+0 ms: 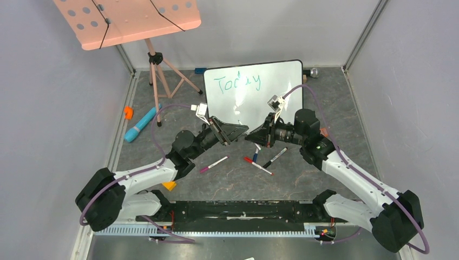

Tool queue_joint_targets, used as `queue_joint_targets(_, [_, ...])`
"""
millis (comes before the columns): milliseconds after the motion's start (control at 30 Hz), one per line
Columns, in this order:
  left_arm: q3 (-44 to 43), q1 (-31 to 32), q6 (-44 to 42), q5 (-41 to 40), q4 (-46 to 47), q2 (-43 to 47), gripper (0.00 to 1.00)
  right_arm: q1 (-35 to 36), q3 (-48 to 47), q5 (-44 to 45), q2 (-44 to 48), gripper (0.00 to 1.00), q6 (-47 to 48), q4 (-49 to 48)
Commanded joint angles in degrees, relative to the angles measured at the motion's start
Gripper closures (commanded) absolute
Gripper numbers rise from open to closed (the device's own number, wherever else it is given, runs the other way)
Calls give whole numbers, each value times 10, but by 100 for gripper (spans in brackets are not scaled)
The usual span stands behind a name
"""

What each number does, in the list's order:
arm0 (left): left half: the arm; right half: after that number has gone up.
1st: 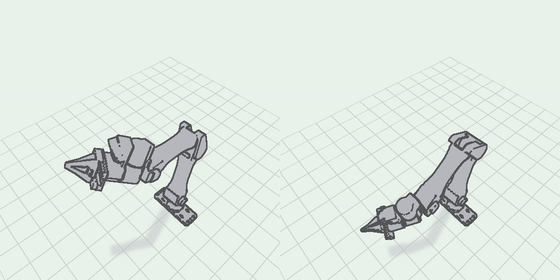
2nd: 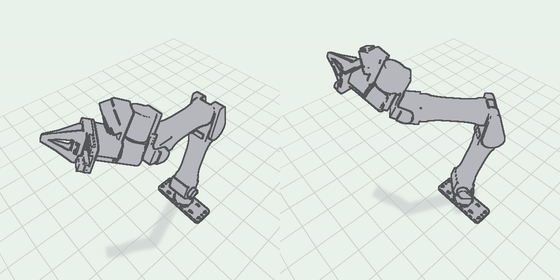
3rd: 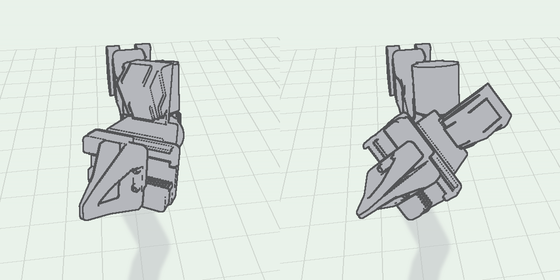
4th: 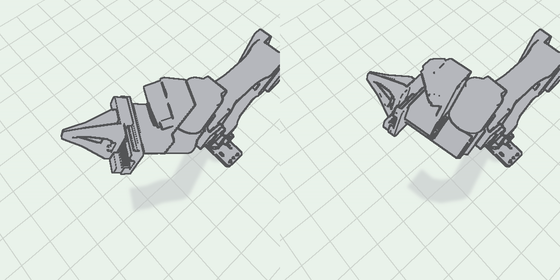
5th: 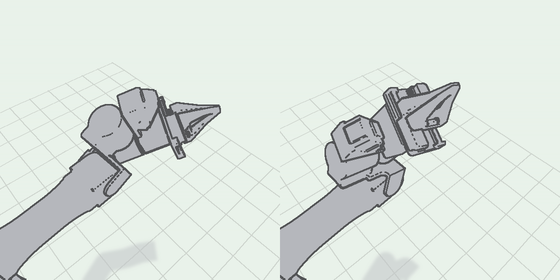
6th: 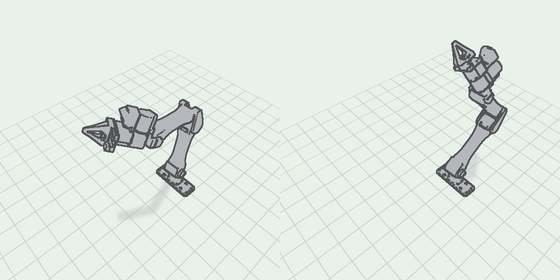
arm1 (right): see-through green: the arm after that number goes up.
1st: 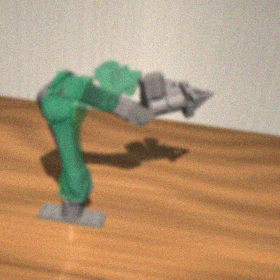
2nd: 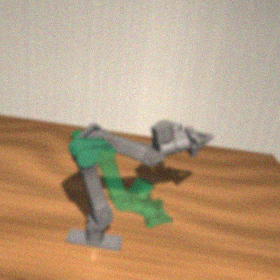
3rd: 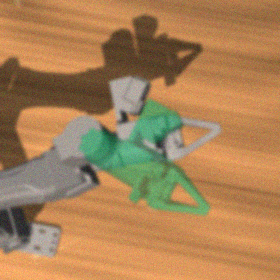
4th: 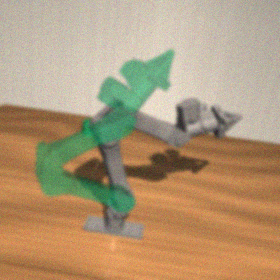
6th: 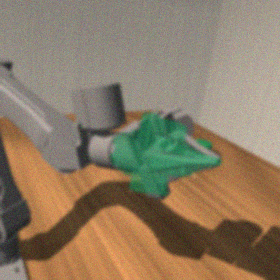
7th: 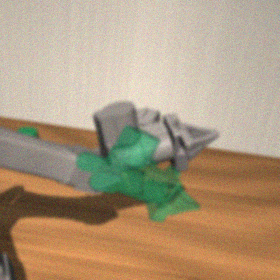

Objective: Write a sentence on the whiteboard

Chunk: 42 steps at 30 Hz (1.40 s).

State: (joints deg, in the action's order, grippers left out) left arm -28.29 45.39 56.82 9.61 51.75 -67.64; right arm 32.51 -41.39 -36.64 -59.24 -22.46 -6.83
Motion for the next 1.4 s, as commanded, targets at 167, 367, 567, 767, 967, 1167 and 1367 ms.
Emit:
queue_joint_targets(167, [-39, -2, 10, 33, 23, -16, 75, 1, -14, -29, -2, 100, -4, -23])
queue_joint_targets(367, [-46, -2, 7, 43, 3, -20, 65, 1, -22, -35, -6, 100, -5, -21])
queue_joint_targets(567, [-35, -2, 12, 8, -9, -8, 98, 0, -23, -21, 2, 97, -4, -22])
queue_joint_targets(767, [-16, -5, 88, -60, 58, -9, 98, -10, 2, 27, 28, 45, -81, -88])
queue_joint_targets(967, [-20, 3, 149, -148, 132, -15, 98, -10, 125, 102, 69, 15, -255, -357])
queue_joint_targets(1167, [-41, 10, 138, -181, 97, -8, 98, -8, 166, 124, 31, 29, -353, -536])
queue_joint_targets(1367, [-48, 10, 118, -185, 35, 21, 98, -2, 145, 121, -8, 33, -383, -551])
